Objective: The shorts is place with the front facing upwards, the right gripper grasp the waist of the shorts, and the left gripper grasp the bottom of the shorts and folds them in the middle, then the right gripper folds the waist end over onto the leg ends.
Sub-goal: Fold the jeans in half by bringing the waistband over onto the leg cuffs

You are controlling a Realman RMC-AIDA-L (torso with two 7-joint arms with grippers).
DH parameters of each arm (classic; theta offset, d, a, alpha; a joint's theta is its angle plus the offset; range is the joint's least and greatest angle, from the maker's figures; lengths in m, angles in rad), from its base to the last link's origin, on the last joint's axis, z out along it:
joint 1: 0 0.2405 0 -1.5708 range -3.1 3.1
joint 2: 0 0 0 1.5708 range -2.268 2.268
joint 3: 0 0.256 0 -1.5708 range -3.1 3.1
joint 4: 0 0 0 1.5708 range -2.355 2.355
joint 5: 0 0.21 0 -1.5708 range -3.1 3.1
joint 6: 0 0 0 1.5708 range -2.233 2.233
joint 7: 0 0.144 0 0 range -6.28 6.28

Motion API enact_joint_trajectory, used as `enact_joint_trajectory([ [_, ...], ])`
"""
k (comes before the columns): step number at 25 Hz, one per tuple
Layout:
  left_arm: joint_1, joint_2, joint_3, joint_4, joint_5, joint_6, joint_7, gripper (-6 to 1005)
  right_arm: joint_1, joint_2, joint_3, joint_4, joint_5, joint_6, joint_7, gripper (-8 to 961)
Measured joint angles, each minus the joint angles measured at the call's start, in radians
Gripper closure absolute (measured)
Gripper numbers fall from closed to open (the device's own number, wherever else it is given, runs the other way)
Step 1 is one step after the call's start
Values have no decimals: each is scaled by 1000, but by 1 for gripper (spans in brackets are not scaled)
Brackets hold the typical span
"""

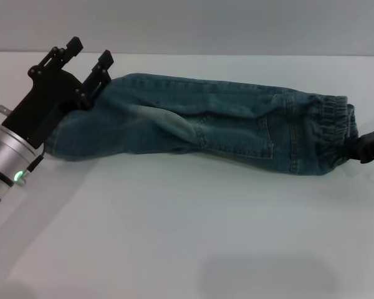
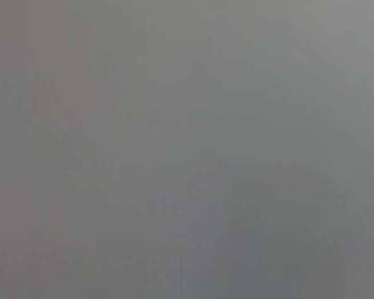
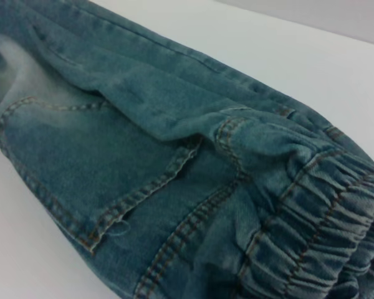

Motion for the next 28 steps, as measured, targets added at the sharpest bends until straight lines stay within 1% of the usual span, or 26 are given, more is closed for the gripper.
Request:
enact_joint_trajectory([
  [4,-9,0,3,-5,4,-22,12,382,-1,0,1,-19,1,-33,-1,885],
  [9,-37,0,10,-34,8,-66,47,382,-30,3,11,-103,43,-126,-9,934],
  [15,-77,-2,31,-68,10,-134,89,383,-108,3,15,-255,195,-285,-33,934],
  [19,-101,-3,49,-81,10,-164,90,383,-151,-3,32,-347,321,-408,-52,935],
  [22,-120,-4,74,-94,10,-187,98,383,-162,-7,89,-386,396,-511,-74,935],
  [28,-174,-8,148,-146,15,-266,156,382,-163,-13,144,-401,434,-577,-87,935],
])
